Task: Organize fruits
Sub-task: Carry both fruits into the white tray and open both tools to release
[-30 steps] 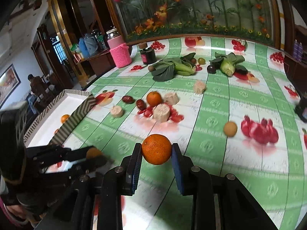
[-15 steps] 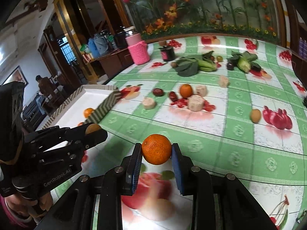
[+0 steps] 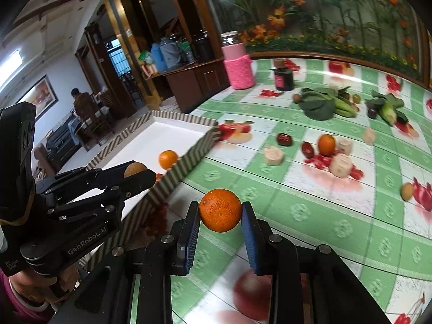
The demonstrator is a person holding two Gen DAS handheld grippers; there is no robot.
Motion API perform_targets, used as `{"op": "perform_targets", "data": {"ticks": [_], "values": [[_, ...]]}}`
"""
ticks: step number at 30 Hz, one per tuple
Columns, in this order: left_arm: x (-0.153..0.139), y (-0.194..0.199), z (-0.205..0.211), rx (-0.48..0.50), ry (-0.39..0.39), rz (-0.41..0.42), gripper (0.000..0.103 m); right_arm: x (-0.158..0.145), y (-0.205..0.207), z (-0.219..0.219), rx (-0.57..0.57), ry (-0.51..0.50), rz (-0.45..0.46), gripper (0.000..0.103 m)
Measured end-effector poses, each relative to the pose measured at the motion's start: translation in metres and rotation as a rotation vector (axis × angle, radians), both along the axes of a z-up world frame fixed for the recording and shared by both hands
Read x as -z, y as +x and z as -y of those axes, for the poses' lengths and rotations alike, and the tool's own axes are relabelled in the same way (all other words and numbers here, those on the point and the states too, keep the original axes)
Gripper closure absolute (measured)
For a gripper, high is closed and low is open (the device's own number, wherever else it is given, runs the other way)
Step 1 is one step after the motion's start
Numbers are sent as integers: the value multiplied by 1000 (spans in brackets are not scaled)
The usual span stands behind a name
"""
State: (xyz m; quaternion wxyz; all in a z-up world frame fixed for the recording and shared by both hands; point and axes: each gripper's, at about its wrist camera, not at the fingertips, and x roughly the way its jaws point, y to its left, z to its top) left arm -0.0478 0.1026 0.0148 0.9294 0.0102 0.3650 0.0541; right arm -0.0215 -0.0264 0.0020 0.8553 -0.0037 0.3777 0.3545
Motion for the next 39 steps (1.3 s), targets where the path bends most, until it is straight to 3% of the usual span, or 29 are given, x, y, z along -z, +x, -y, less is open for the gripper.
{"op": "perform_targets", "data": {"ticks": [17,25,31,39], "values": [[-4,-2,-69,-127,6,3,78,-10,-4,-61,-123,-29,24,73],[-1,6,-114,-185,-36,-38,78,-9,-2,-91,-185,-47,19,73],[12,8,-133,-202,-81,-88,78,0,-2,-132,-274,-106,11,73],[21,7,-147,-235,-83,-114,78,16,-5,-166,-348,-147,-15,73]]}}
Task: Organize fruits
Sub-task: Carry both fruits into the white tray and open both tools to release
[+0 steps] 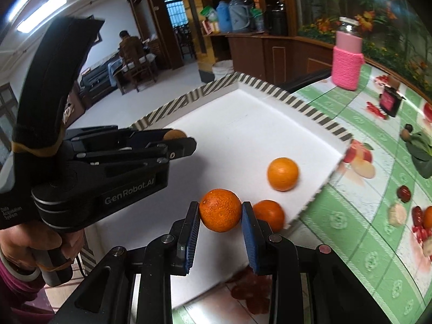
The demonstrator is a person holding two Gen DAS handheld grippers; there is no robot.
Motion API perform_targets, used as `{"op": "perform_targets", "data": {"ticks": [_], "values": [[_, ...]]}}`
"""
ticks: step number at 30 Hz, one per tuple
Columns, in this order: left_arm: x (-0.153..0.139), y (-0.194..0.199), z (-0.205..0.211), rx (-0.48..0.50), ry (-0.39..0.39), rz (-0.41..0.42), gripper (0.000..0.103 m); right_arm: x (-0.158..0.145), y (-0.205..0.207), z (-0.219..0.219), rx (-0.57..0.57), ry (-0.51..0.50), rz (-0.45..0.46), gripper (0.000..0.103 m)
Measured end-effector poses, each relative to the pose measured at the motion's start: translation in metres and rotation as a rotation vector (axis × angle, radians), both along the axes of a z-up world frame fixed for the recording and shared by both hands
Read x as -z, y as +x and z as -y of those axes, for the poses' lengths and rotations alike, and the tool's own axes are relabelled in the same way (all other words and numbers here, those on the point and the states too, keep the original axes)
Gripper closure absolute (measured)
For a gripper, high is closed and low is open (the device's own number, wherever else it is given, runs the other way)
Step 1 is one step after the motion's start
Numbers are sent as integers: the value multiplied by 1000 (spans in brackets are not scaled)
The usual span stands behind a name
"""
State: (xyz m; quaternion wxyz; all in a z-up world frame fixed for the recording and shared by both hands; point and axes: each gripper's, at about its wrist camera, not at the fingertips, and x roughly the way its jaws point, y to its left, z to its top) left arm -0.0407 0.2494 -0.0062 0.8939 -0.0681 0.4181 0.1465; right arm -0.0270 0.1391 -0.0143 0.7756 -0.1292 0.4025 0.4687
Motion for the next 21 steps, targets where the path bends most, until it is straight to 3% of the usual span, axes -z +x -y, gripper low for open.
{"op": "perform_targets", "data": {"ticks": [10,12,14,21], "values": [[5,1,-6,-29,-7,-12,77,16,2,-20,-31,-49,-26,72],[6,2,-8,-38,-9,-14,69,14,0,-18,-28,-40,-22,68],[6,-1,-10,-50,-13,-9,37,12,0,-14,-21,-26,-25,66],[-1,-8,-10,-72,-11,27,33,0,-5,12,12,26,-34,66]]}}
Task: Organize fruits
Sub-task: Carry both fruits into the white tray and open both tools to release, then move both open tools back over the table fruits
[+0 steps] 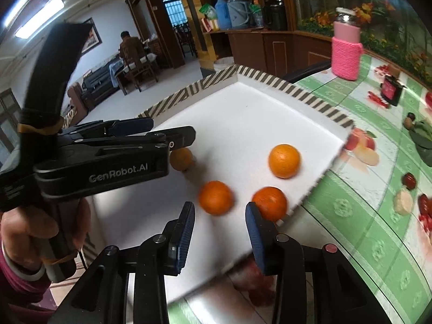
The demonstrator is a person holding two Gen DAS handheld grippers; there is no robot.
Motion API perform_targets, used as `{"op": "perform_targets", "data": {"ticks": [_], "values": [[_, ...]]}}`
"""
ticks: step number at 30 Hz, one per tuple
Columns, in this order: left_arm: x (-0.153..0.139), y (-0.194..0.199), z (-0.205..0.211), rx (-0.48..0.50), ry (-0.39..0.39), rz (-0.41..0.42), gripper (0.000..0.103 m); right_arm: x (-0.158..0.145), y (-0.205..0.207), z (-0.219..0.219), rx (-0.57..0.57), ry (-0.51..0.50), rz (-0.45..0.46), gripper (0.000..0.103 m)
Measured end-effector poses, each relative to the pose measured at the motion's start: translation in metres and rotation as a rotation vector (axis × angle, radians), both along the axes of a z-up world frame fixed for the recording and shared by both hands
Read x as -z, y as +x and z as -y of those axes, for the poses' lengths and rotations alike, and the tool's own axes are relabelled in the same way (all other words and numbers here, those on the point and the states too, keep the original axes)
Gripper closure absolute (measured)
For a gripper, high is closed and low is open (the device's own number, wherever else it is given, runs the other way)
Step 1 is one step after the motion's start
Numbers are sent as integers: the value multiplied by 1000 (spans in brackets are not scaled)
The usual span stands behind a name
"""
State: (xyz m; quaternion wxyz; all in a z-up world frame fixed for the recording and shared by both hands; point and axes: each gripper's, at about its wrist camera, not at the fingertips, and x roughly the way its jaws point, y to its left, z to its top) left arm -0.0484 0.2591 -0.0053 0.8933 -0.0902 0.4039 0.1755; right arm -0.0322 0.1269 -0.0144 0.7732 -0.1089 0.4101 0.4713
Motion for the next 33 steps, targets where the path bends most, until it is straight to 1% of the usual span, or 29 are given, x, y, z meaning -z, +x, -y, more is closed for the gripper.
{"op": "perform_targets", "data": {"ticks": [4,8,13,23,27,33], "values": [[-7,-3,12,9,23,24,33,-9,1,24,38,38,-1,66],[-16,-6,29,28,41,53,33,-13,2,42,77,52,11,66],[-24,-7,59,70,71,91,33,-19,1,71,138,71,29,66],[-23,7,125,206,51,93,33,-16,9,142,293,67,38,65],[-19,17,149,265,13,78,33,-11,14,173,358,64,30,65],[-15,32,179,323,1,57,33,-3,24,223,462,56,13,65]]}}
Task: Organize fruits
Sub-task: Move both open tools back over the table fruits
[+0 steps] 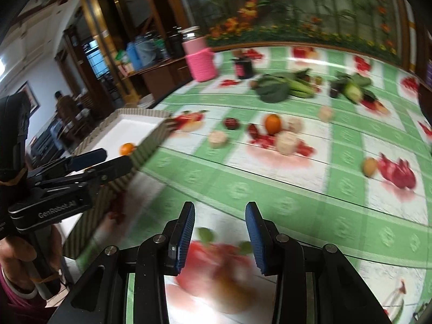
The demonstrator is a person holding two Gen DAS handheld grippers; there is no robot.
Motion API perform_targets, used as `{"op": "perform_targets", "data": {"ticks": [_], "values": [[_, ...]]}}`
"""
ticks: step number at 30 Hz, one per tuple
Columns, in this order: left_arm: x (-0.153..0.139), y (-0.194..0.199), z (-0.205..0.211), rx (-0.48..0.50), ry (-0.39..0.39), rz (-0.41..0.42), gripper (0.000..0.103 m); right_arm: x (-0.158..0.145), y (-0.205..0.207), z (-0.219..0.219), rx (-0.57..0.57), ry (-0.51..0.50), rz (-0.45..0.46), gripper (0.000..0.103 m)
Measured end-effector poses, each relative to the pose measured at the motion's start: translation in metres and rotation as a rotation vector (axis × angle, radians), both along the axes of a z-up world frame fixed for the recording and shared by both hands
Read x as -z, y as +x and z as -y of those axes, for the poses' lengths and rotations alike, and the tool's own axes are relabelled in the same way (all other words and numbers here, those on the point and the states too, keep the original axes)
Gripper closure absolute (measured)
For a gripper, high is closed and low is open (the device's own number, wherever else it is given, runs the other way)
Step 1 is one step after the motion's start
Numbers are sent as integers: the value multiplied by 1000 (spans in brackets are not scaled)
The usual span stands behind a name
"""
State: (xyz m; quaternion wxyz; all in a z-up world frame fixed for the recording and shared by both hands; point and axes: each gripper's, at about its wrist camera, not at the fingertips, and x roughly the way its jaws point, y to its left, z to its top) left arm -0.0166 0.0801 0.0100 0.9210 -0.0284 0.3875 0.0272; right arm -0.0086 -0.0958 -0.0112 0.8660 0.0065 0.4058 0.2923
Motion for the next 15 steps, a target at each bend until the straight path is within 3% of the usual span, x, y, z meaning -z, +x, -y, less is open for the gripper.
{"op": "perform_targets", "data": {"ticks": [15], "values": [[21,53,33,38,-35,-85,33,12,39,102,215,-46,-21,65]]}}
